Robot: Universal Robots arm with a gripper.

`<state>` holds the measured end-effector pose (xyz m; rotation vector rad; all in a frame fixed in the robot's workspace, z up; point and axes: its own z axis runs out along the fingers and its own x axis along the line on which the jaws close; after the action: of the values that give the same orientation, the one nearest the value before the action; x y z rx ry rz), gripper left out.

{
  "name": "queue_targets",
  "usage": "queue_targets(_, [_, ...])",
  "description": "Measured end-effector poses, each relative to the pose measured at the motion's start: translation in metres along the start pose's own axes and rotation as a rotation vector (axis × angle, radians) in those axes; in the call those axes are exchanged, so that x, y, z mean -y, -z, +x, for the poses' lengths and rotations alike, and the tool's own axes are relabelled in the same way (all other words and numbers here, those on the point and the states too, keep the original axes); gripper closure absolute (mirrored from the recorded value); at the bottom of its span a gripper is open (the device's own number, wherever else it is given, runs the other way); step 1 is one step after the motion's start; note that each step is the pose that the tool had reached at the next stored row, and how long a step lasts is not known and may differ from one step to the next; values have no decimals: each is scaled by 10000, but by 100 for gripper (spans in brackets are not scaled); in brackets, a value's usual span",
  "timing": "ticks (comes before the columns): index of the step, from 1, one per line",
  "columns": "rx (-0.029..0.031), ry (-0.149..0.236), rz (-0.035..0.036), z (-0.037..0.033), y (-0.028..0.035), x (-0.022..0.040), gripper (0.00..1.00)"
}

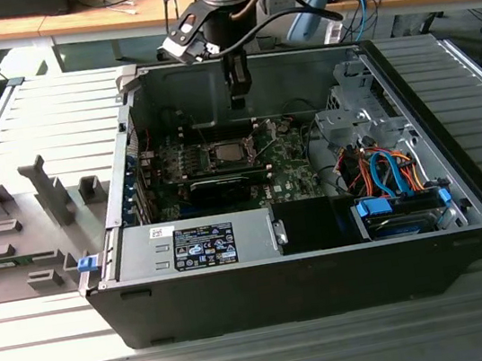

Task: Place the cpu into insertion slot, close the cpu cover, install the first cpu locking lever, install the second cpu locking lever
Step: 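Close the cpu cover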

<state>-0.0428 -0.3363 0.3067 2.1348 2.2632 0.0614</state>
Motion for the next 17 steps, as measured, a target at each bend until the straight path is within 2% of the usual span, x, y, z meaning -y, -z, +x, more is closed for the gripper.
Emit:
queue_targets(4, [-37, -2, -4, 0, 25, -13, 89])
queue_targets(17, [-56, -2, -6, -2, 66, -44, 89])
